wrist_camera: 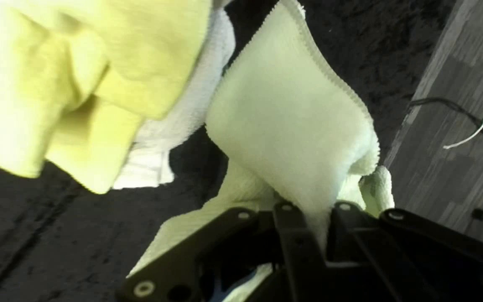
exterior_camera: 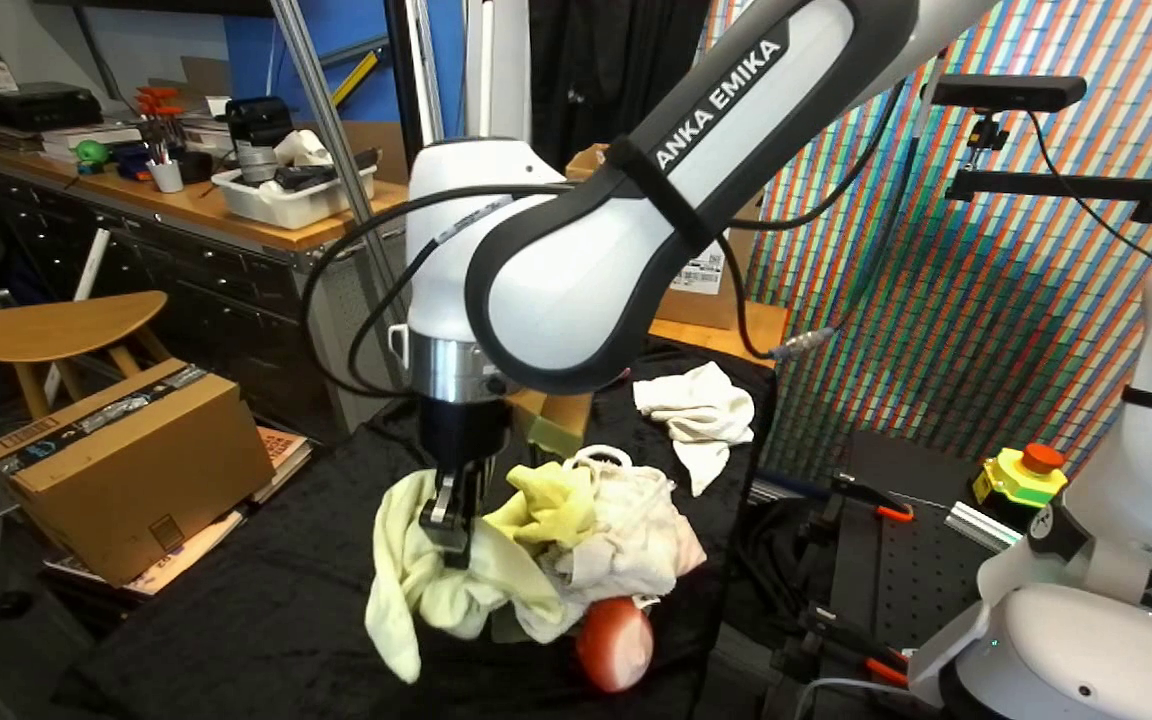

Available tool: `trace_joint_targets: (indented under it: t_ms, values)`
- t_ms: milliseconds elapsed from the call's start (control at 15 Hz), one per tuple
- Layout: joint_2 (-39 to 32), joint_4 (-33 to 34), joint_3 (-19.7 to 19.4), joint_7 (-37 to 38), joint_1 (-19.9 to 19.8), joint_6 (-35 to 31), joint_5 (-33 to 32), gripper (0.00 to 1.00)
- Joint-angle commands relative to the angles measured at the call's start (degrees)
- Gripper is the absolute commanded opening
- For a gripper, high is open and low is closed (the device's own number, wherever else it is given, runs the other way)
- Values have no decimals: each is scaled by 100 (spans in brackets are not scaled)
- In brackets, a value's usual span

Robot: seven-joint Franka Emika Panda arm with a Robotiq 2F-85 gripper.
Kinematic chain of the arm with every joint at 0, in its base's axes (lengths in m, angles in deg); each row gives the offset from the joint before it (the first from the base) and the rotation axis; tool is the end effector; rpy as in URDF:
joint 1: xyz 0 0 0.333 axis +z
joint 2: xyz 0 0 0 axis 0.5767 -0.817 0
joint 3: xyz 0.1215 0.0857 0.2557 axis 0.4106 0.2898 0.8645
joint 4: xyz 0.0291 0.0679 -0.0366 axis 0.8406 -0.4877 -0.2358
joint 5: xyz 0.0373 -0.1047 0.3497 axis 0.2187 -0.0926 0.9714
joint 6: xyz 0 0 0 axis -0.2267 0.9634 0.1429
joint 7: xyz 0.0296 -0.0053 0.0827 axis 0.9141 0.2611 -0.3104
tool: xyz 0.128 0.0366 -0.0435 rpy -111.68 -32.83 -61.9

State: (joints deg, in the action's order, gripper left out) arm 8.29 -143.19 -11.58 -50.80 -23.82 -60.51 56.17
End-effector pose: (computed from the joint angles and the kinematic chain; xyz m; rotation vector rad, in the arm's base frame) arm 0.5123 0.2717 0.2330 -2.8583 -0.5747 -0.0405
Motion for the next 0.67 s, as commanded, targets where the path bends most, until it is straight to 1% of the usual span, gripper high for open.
trace_joint_targets:
  t_ms: [0,200,267,400,533,600]
  values:
    - [714,-753,-134,66,-375,-533,556,10]
    - [1117,-1231,-240,-26,-656,-802,1021,10]
    - [1221,-1360,-263,-113,-737,-782,1150,10]
    - [1331,-1562,-359,-129,-778,-750,1203,10]
    - [1298,-1700,-459,-24,-721,-751,1038,10]
    - [1202,-1734,-515,130,-643,-830,846,10]
